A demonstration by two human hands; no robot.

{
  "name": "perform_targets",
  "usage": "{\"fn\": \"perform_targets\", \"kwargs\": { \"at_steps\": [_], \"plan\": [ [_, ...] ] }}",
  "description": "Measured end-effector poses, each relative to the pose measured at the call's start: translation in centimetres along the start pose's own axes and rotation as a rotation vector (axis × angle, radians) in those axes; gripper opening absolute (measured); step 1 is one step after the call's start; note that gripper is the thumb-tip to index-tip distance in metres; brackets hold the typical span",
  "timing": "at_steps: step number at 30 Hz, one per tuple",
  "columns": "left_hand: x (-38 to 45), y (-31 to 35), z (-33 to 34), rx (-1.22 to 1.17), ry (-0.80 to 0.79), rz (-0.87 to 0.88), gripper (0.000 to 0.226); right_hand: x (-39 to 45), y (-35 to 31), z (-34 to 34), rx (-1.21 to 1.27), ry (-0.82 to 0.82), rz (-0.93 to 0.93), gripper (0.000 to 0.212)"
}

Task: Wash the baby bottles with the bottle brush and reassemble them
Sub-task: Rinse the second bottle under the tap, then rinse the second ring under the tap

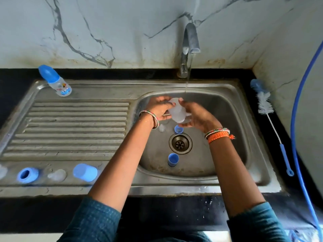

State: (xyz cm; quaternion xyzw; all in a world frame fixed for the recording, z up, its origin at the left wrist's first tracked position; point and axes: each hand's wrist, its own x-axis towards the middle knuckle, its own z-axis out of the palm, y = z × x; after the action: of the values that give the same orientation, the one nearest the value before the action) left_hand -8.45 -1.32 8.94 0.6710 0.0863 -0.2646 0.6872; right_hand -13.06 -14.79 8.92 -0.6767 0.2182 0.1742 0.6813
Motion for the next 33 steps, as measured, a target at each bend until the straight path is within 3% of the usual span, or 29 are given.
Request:
{"fn": "perform_targets", "kwargs": {
  "at_steps": [4,9,13,18,20,26,33],
  "plan": [
    [-1.5,0.2,-5.5,0.011,-0.084,-0.043,0.017,-0.6,-0.6,4.5,0.099,0.011,-0.034,0.028],
    [-5.7,4.5,-17.1,0.056,-0.145,0.139,0.022,-1.5,-4.8,14.0,0.017,-0.025,-0.247,0.005],
    [-8.5,7.2,-28.0,0.305,-0.015,0.194,0.018,-1.2,-7.0,25.5,-0.079,-0.029,-0.314,0.004],
    [-10.9,8.2,-40.1,0.277,0.119,0.11,0.013,0.8,-8.6,38.5,-0.234,-0.006,-0.384,0.019],
    [-11.5,7.6,-44.1,0.27,0.155,0.063,0.022,1.6,-8.4,42.5,-0.301,-0.022,-0.378,0.017],
    [-11.4,4.4,-49.4,0.235,0.212,-0.056,0.023,3.8,-6.5,49.3,-0.548,-0.008,-0.413,0.021],
    [-11.0,1.8,-51.7,0.256,0.304,-0.154,0.004,4.7,-4.2,52.1,-0.558,-0.094,-0.284,0.022]
  ]
}}
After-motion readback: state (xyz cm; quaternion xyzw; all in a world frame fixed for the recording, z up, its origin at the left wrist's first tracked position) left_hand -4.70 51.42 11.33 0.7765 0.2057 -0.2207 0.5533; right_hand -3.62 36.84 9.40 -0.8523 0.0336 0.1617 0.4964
